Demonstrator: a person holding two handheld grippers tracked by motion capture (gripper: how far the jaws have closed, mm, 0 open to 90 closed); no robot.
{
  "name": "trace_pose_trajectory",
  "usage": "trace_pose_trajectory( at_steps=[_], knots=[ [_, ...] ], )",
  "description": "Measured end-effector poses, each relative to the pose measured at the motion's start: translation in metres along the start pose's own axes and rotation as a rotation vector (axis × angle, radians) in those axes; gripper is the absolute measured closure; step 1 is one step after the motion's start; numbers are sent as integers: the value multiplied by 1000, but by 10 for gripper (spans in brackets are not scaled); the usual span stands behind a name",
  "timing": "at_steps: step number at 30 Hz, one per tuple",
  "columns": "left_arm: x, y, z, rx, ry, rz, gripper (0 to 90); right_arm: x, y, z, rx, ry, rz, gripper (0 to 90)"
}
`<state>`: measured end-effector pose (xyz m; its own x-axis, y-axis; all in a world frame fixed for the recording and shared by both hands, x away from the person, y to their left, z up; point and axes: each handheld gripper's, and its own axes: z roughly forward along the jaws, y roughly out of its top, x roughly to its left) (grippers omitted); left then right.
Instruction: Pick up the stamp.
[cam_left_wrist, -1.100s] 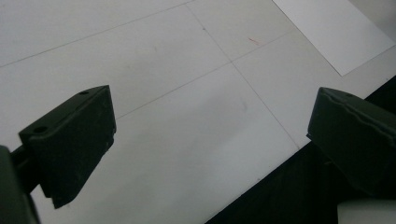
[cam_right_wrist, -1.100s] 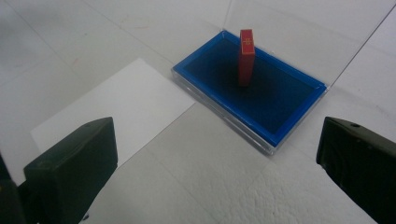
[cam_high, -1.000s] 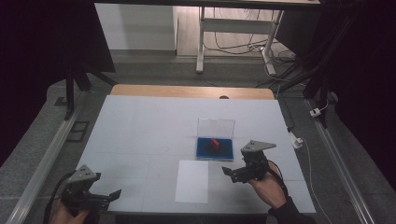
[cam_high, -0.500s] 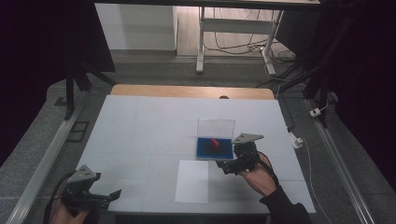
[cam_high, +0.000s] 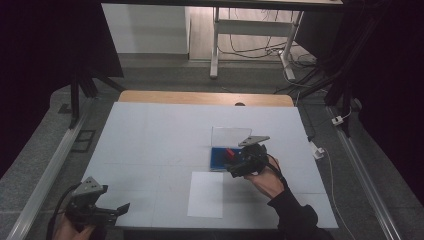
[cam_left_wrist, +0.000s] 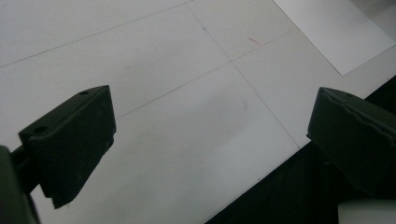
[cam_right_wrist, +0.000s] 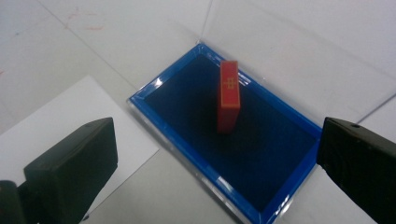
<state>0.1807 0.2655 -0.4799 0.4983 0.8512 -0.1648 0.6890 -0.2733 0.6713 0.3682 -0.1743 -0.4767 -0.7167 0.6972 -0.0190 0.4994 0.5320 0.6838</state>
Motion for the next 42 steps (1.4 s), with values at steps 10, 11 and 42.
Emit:
trace_pose_trajectory(
  at_steps=[10,11,42],
  knots=[
    [0,0,0,1,0,-1,14,-1,9,20,26,-30,-13,0],
    [0,0,0,1,1,-1,14,-2,9,23,30,-32,-15,0],
    [-1,0,1,12,6,10,17,-8,19,29,50,3,-39,789]
  ],
)
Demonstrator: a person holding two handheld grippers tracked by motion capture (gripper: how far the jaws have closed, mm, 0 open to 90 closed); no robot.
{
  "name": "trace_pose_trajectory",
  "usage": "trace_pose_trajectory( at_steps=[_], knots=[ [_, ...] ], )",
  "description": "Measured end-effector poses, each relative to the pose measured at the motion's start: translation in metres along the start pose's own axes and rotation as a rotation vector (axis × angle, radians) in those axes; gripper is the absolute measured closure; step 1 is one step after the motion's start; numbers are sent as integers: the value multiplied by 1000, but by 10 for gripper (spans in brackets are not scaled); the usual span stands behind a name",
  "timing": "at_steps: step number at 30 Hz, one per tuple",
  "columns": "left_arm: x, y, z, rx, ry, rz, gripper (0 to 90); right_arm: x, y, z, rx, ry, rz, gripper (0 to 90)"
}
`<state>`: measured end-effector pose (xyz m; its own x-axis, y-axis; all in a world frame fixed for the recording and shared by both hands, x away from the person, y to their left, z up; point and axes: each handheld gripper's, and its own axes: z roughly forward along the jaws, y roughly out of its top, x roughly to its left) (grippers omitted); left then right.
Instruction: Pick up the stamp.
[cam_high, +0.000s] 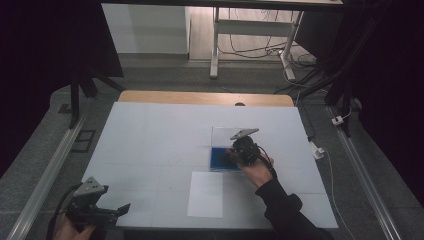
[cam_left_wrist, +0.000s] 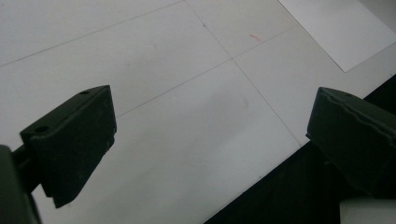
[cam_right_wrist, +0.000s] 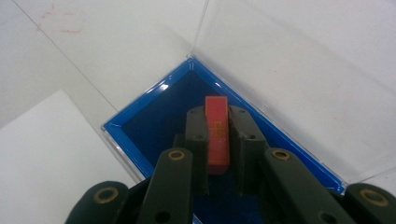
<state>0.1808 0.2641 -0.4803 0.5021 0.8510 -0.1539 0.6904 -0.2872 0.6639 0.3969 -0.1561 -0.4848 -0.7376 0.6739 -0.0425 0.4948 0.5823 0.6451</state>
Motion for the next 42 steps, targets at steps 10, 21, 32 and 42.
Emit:
trace_pose_trajectory(
  at_steps=[10,21,32,42],
  knots=[
    [0,0,0,-4,0,5,18,-1,0,-6,-19,1,-10,795],
    [0,0,-1,-8,-5,4,18,3,0,-19,-37,36,-38,797],
    [0,0,-1,-8,-4,6,19,7,-2,-33,-73,62,-40,796],
    [-1,0,-1,-7,-1,11,19,10,-3,-38,-71,68,-64,797]
  ],
)
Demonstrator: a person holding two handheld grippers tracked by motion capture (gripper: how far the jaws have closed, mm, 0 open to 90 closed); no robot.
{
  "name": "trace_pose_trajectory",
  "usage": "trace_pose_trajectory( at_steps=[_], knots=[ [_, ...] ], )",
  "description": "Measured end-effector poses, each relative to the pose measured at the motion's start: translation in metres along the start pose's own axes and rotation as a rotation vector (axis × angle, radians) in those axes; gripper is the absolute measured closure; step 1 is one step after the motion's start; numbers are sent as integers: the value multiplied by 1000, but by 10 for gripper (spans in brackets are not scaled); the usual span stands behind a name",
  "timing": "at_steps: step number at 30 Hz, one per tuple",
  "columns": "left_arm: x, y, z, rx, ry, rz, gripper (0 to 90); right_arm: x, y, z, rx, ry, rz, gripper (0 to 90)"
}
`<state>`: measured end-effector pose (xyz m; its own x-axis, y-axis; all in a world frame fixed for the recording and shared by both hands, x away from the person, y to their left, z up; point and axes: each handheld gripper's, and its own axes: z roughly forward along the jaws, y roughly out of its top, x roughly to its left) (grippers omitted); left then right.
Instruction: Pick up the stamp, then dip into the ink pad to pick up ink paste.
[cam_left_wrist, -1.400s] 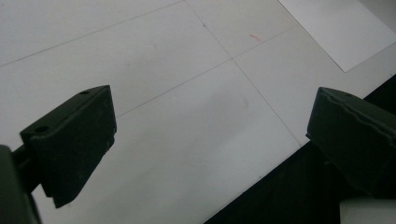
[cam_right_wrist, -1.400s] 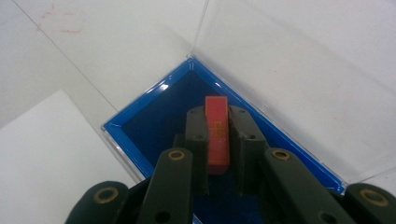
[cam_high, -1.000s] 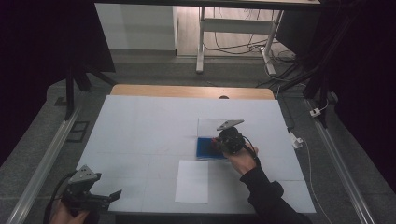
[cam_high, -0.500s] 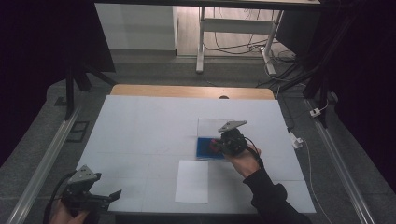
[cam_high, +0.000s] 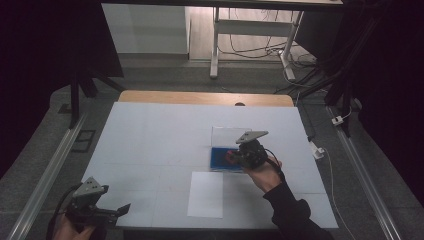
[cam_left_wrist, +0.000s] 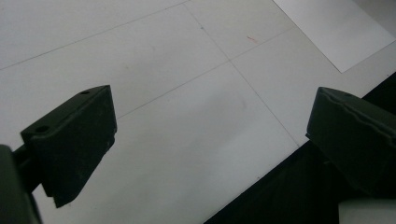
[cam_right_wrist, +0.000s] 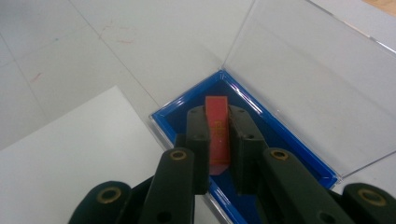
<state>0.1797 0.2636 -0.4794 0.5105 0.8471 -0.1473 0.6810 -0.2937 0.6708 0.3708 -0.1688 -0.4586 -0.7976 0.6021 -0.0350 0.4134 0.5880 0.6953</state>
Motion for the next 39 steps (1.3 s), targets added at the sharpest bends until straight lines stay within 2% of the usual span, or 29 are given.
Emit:
trace_pose_trajectory(
  at_steps=[6,13,20,23,26,32,39],
  knots=[
    [1,0,0,0,-4,-6,19,-2,1,7,8,-2,15,797],
    [1,0,0,0,-4,-4,20,-6,-1,18,54,-24,-1,796],
    [1,0,1,2,-2,-1,21,-8,-3,27,56,-21,-2,797],
    [1,0,1,2,-1,-1,21,-8,-3,33,79,-19,-11,798],
    [0,1,1,5,0,-1,21,-7,-3,33,76,-21,-15,799],
    [0,1,1,7,0,-4,22,-10,-6,35,69,-15,22,803],
    [0,1,2,14,1,-5,23,-4,-6,35,68,-41,-11,804]
  ],
)
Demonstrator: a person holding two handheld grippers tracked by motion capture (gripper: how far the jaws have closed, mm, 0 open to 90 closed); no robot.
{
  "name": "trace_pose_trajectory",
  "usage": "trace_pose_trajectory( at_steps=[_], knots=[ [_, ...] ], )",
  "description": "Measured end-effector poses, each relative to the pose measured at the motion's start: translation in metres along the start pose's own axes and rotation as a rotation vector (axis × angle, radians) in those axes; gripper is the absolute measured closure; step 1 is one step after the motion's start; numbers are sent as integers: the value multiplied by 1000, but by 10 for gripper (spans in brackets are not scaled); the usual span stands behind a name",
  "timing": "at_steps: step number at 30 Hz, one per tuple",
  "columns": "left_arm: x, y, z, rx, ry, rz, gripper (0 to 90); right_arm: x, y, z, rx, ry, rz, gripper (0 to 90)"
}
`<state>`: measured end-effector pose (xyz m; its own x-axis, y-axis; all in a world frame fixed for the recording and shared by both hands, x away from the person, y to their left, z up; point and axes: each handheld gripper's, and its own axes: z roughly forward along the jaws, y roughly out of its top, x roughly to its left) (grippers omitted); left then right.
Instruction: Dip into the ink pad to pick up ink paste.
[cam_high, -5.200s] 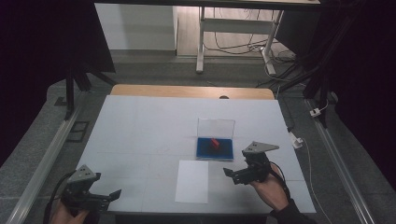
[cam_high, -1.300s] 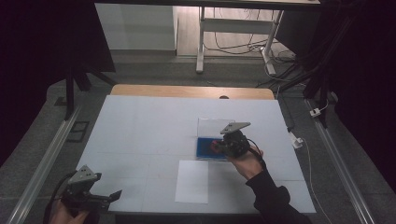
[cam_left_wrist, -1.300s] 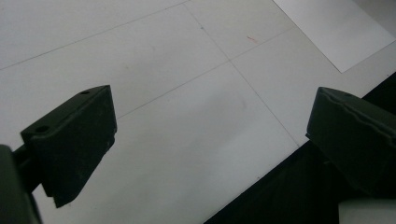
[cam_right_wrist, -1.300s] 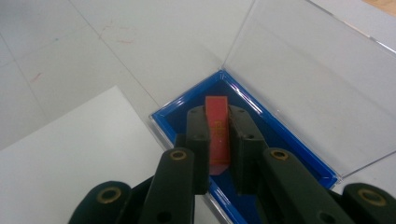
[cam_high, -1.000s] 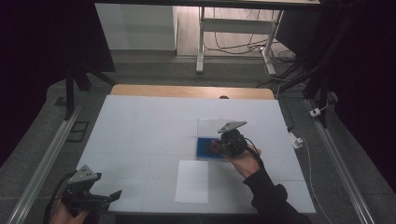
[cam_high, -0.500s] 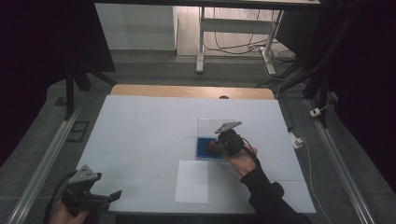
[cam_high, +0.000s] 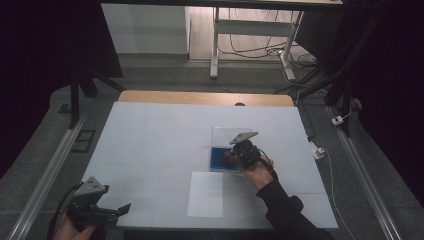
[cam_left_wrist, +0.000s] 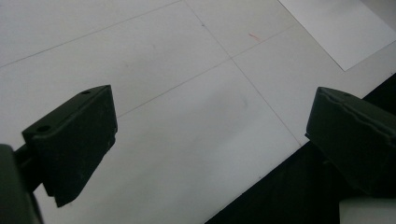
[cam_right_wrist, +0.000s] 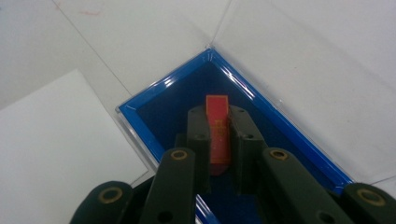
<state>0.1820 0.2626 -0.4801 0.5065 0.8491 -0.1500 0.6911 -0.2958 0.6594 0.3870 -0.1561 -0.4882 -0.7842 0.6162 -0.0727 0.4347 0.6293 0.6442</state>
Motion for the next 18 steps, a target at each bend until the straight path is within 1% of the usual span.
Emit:
trace_pose_trajectory(
  at_steps=[4,6,7,8,9,10,11,12,14,15,18],
  knots=[
    [0,0,0,1,0,0,23,9,1,0,14,-37,-56,802],
    [0,0,0,1,-1,0,23,11,1,1,14,-44,-63,802],
    [0,0,0,1,0,0,23,9,1,1,12,-37,-56,803],
    [0,0,0,1,-2,-1,23,7,0,1,3,-28,-38,803],
    [0,0,0,0,-3,-2,23,-1,-2,1,-14,7,9,804],
    [1,0,0,0,-4,-3,23,-4,-3,1,-21,23,29,804],
    [1,0,0,0,-4,-3,23,-4,-3,1,-21,23,29,804],
    [1,0,0,0,-3,-3,23,-7,-5,1,-28,40,46,804],
    [1,0,0,1,-3,-4,23,-7,-5,1,-29,39,48,804],
    [1,0,1,1,-4,-4,23,-3,-4,1,-20,15,22,804],
    [1,1,1,0,-4,-4,23,4,-2,1,-10,-19,-20,803]
  ],
)
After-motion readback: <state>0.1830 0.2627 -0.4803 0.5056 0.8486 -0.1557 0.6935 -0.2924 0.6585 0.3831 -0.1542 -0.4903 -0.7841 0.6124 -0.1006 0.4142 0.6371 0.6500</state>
